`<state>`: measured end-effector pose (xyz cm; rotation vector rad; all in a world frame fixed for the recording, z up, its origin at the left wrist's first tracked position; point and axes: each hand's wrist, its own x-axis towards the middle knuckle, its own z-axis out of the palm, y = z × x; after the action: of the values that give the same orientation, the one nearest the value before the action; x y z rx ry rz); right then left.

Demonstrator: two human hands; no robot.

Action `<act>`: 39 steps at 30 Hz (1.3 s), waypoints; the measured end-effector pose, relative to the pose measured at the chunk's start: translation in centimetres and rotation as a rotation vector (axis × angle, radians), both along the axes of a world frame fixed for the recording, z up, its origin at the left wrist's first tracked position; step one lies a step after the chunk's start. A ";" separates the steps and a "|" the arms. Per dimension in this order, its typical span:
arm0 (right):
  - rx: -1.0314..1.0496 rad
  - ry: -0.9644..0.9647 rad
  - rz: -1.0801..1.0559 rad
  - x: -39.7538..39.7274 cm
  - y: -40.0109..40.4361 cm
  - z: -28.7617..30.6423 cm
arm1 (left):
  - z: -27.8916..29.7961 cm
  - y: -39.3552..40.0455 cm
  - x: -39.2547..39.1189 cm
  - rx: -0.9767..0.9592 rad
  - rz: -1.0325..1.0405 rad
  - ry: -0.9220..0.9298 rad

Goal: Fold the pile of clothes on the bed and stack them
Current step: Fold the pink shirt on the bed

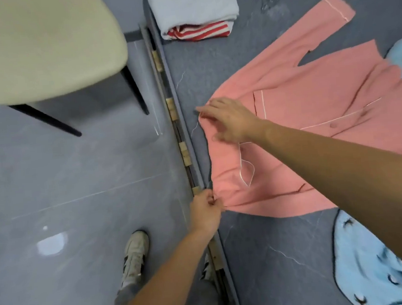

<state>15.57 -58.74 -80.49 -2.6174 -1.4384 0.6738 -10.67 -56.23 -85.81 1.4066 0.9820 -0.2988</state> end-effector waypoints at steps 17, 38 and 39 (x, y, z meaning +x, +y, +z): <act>-0.157 -0.106 0.249 0.9 1.8 3.6 | 1.9 1.3 2.1 0.039 0.106 -0.095; 0.444 -0.294 -0.635 -1.9 -9.9 44.6 | 47.6 18.5 18.4 0.446 -0.563 -0.724; 0.485 -0.311 -0.670 -2.8 -10.2 46.7 | 50.0 18.7 18.7 0.421 -0.595 -0.744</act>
<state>12.75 -68.99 -33.77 -2.5983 -0.5617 -0.1454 7.98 -37.53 -35.80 1.9756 -0.0097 0.0218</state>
